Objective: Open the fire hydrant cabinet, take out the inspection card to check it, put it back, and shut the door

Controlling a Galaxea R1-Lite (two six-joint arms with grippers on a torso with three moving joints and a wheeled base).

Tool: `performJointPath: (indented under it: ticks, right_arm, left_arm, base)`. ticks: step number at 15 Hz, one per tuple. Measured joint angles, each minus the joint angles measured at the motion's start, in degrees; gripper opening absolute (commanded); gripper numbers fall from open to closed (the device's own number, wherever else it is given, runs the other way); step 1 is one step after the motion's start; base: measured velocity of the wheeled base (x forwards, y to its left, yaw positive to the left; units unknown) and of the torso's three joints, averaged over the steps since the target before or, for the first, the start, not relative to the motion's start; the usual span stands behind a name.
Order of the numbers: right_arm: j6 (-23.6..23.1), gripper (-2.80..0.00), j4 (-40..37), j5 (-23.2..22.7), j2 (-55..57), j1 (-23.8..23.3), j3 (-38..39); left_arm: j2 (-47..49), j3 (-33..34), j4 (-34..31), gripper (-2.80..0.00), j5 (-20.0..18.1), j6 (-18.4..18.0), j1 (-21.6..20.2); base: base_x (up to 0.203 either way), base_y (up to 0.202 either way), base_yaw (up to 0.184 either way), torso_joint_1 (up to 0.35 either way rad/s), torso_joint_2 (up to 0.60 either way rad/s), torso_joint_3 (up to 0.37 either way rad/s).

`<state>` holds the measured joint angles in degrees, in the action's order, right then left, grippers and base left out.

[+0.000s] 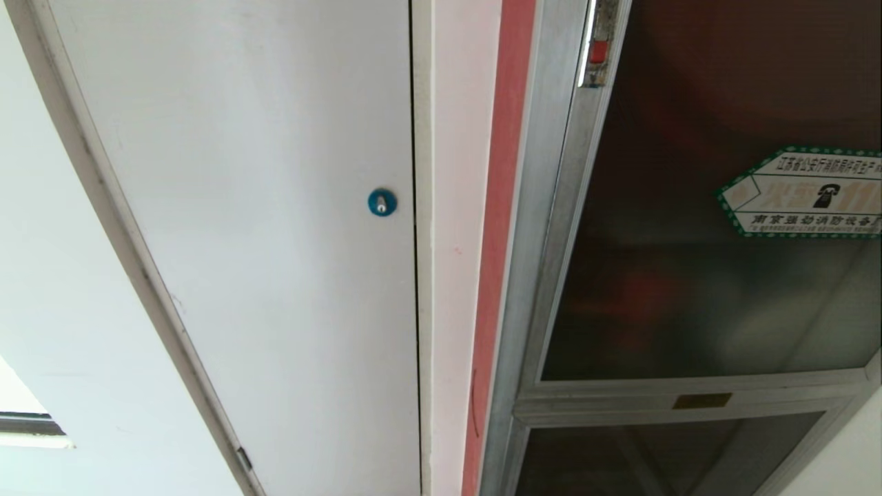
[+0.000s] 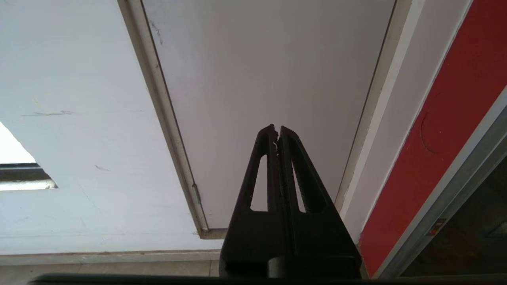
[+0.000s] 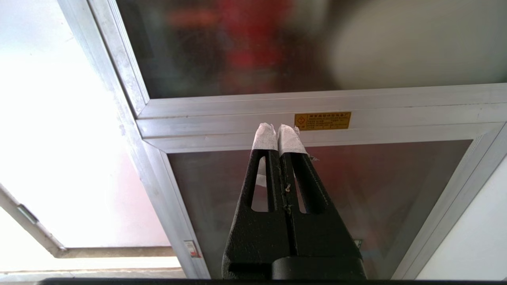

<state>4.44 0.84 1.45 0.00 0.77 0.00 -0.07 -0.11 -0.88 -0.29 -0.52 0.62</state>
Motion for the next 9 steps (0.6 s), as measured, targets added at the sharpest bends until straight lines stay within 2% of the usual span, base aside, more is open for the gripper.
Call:
performJointPath:
  ticks: [9]
  right_arm:
    - [-0.16, -2.8, 0.01, -0.05, 0.0, 0.0, 0.0]
  left_arm:
    - [0.0, -0.02, 0.0, -2.8, -0.01, 0.0, 0.0]
  base:
    - [0.0, 0.0, 0.0, 0.0, 0.0, 0.0]
